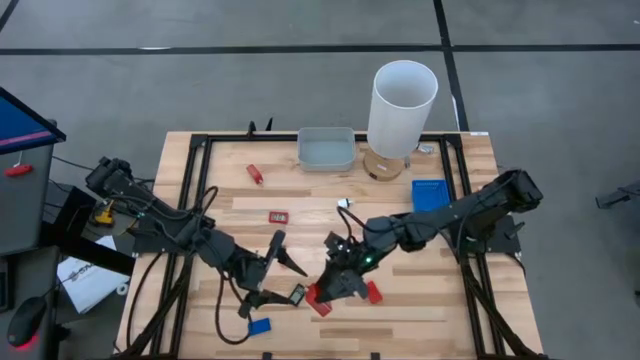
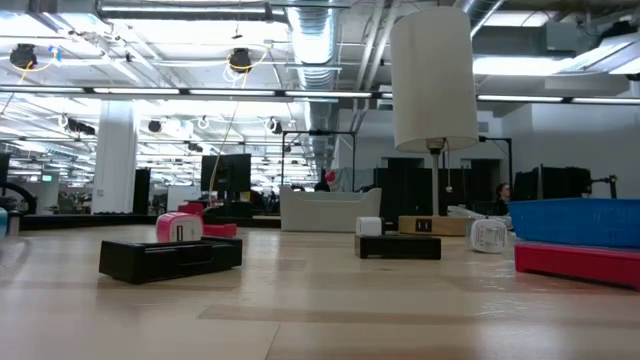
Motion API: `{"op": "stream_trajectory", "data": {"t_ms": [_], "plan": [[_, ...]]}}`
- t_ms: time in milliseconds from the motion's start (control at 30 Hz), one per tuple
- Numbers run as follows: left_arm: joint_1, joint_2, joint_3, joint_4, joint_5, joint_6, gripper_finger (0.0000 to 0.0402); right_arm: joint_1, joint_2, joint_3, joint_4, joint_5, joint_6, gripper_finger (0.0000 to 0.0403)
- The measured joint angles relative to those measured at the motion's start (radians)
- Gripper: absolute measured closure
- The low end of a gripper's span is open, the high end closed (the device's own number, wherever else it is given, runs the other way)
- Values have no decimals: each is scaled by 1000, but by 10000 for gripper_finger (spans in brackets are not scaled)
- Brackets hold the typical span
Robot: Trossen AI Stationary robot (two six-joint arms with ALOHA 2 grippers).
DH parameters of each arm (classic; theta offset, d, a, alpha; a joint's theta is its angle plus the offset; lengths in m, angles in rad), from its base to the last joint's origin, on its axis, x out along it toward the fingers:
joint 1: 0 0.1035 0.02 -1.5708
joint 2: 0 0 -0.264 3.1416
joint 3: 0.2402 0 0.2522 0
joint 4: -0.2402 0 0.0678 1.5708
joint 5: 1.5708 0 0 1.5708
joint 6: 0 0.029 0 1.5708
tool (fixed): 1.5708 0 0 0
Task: Pick & Place Office items
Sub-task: Put the bottom red charger adapter into the gray bin
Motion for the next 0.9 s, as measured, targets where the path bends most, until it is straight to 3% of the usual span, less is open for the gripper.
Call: {"op": "stream_trajectory", "data": {"t_ms": [700,900], "plan": [[34,34,-2,90,46,-2,113,-40,-1,0,59,33,-32,198],[52,33,-2,90,48,-3,138,-48,-1,0,68,36,-33,199]]}}
